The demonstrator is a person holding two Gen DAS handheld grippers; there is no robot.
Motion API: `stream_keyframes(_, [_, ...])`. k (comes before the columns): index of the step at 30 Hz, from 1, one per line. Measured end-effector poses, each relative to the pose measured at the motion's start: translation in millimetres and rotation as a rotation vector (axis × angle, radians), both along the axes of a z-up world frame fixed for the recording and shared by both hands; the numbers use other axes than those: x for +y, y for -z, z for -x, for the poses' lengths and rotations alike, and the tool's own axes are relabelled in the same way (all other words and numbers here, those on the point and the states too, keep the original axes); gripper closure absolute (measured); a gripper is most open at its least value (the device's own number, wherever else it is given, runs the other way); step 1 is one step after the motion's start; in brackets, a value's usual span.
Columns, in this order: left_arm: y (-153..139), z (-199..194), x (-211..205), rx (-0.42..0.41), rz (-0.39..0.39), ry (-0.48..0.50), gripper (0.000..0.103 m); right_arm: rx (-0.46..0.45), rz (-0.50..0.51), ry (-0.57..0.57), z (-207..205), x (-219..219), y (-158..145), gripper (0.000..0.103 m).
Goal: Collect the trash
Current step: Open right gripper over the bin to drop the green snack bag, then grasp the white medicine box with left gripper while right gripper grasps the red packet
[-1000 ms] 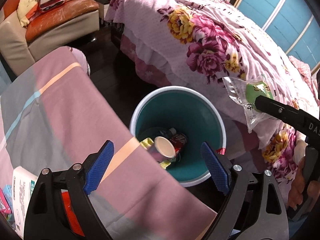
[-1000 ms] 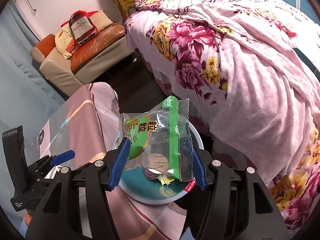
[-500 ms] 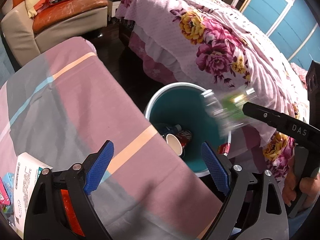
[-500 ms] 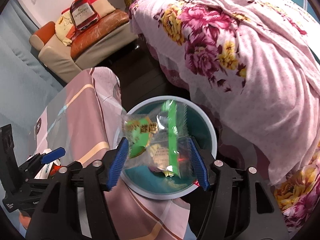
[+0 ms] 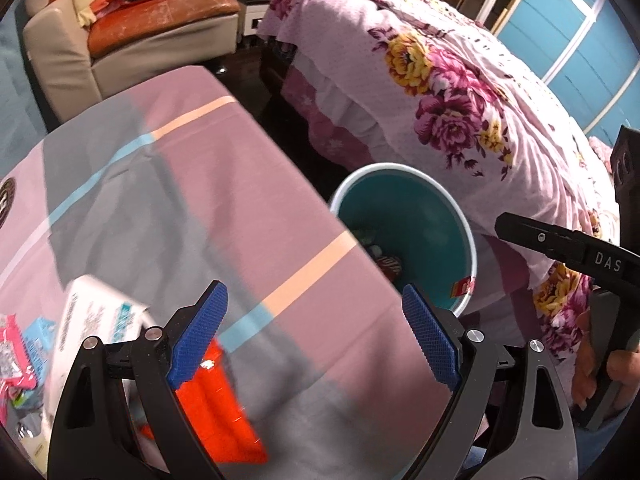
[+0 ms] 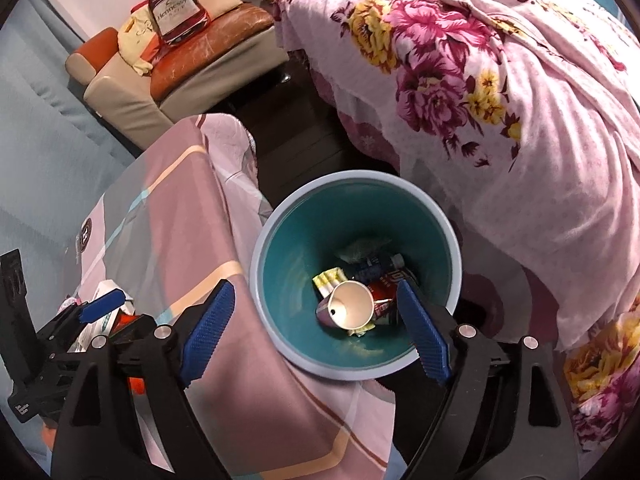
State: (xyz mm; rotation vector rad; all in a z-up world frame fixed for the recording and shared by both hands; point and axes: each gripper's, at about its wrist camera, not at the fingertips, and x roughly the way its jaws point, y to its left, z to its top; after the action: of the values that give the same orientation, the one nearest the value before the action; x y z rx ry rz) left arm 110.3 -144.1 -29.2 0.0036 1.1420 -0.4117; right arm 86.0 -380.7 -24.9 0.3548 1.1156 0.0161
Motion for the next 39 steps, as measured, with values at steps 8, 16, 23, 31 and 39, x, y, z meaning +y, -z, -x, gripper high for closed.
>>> stream_keyframes(8, [-9.4, 18.0, 46.5, -0.028, -0.032, -0.059, 0.014, 0.01, 0.002, -0.077, 7.1, 39.6, -4.5, 0.021])
stream_keyframes(16, [-15.7, 37.9, 109.8, -0.061, -0.046, -0.146, 0.013, 0.031, -0.004, -0.175, 9.5, 93.9, -7.0, 0.021])
stream_keyframes(23, [-13.6, 51.4, 163.2, -0.071, -0.033, -0.217, 0.013, 0.095, -0.019, -0.279, 8.5, 152.5, 4.1, 0.021])
stream_keyframes(31, [-8.4, 58.1, 213.4, -0.064, 0.014, -0.303, 0.013, 0.165, -0.046, -0.351, 2.9, 205.5, 29.6, 0.021])
stream_keyframes(39, [-6.2, 55.4, 238.4, -0.063, 0.057, -0.356, 0.013, 0.215, -0.062, -0.391, -10.6, 238.3, 51.5, 0.025])
